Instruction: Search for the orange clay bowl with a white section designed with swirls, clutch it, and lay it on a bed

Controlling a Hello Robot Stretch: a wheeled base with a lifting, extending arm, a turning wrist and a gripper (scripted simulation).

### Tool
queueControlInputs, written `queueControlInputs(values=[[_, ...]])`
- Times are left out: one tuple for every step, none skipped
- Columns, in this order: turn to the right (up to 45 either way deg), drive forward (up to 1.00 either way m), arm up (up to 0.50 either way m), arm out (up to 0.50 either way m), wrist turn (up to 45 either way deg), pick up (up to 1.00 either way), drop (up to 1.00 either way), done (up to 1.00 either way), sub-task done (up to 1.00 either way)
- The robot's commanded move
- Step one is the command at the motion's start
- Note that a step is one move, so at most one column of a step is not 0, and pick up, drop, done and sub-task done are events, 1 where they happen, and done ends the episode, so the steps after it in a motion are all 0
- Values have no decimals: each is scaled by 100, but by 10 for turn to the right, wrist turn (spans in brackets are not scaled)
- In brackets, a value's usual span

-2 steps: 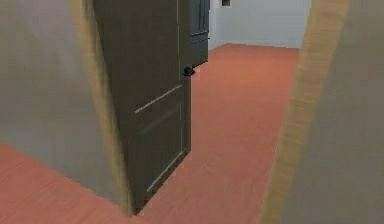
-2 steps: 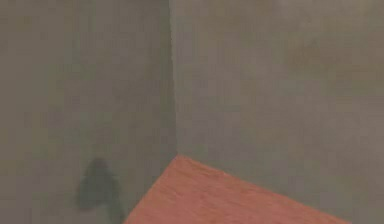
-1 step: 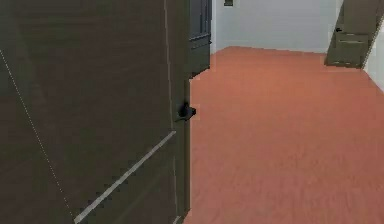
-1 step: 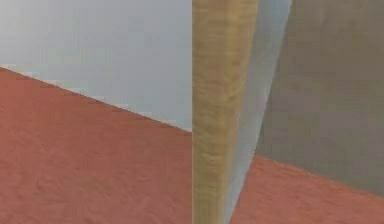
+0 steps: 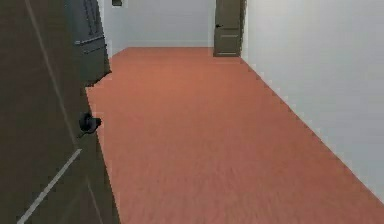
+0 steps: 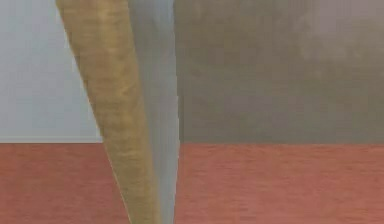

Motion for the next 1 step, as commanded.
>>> queueControlInputs(values=[[0,30,0,0,0,0,0,0,0]])
